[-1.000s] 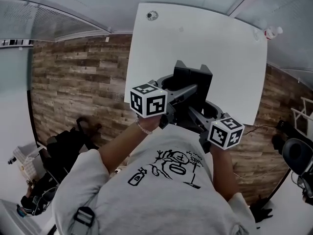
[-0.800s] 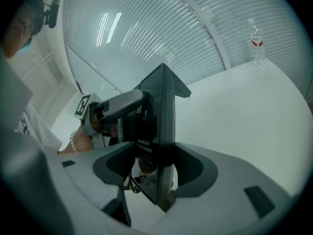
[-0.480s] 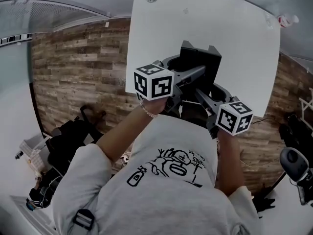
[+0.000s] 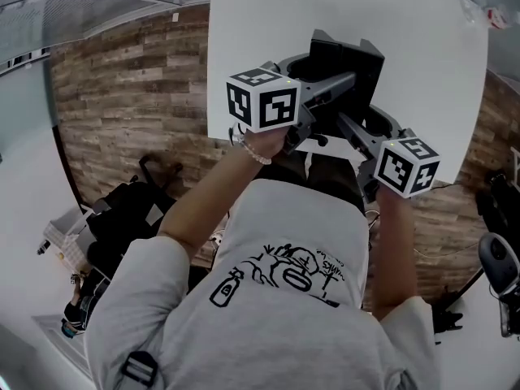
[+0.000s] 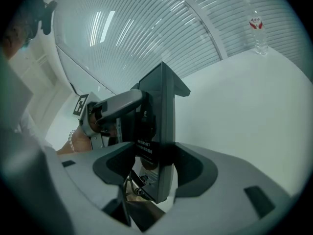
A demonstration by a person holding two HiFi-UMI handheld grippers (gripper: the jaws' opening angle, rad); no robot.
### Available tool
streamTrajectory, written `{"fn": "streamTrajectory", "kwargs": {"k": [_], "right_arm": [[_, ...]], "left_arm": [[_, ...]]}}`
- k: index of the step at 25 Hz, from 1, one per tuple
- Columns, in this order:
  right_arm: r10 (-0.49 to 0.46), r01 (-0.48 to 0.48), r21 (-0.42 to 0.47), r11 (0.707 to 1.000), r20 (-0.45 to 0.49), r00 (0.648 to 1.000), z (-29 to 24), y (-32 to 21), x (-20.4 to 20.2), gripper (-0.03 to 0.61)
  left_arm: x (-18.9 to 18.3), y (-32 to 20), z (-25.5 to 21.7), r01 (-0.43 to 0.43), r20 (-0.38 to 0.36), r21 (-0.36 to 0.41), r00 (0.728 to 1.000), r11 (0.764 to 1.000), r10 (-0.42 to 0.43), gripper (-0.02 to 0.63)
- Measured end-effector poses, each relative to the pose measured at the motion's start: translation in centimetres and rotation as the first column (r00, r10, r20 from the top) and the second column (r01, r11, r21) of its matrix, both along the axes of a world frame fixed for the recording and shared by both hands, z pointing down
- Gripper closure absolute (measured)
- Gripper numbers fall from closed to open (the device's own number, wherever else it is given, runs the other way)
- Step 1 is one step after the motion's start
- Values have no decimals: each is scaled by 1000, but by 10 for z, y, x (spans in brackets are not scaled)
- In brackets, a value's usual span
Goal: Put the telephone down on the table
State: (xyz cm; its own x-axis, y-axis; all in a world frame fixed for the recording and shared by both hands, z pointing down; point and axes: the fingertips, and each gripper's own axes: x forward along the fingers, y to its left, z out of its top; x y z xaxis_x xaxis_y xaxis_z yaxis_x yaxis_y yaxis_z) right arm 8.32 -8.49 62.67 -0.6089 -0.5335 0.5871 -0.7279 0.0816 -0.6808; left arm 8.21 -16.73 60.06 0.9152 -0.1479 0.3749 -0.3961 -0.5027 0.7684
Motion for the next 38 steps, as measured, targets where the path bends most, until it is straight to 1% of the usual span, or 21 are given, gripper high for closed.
{"fn": "streamTrajectory", "kwargs": {"k": [4, 7, 9, 12, 20, 25, 31, 38], "right_arm": [[0, 0, -15, 1000, 1, 1000, 20, -25, 3, 341], [8, -8, -12, 1000, -5, 1000, 25, -17, 4, 341], [8, -9, -10, 1000, -11, 1000, 33, -22, 6, 341], [8, -8, -25, 1000, -13, 1000, 46, -33, 6, 341], [3, -3, -39, 999, -16, 1000, 60, -30, 6, 341], [-1, 1, -51, 999, -8, 1000, 68, -27, 5, 341], [-6, 5, -68, 998, -15, 1000, 77, -25, 5, 340], [-16, 15, -86, 996, -16, 1000, 94, -31, 10, 339]], "left_arm": [[3, -25, 21, -1, 11, -7, 1000, 1000, 1, 322], [5, -17, 25, -9, 15, 4, 1000, 1000, 9, 322], [7, -22, 32, -12, 16, 12, 1000, 1000, 12, 322], [8, -32, 45, -15, 26, 6, 1000, 1000, 15, 322], [8, -29, 59, -17, 49, 9, 999, 1000, 17, 322], [7, -26, 69, -6, 65, -8, 998, 1000, 6, 321], [6, -26, 81, 13, 64, -42, 998, 999, -10, 321], [14, -30, 93, -35, 71, -9, 997, 999, 35, 313]]}}
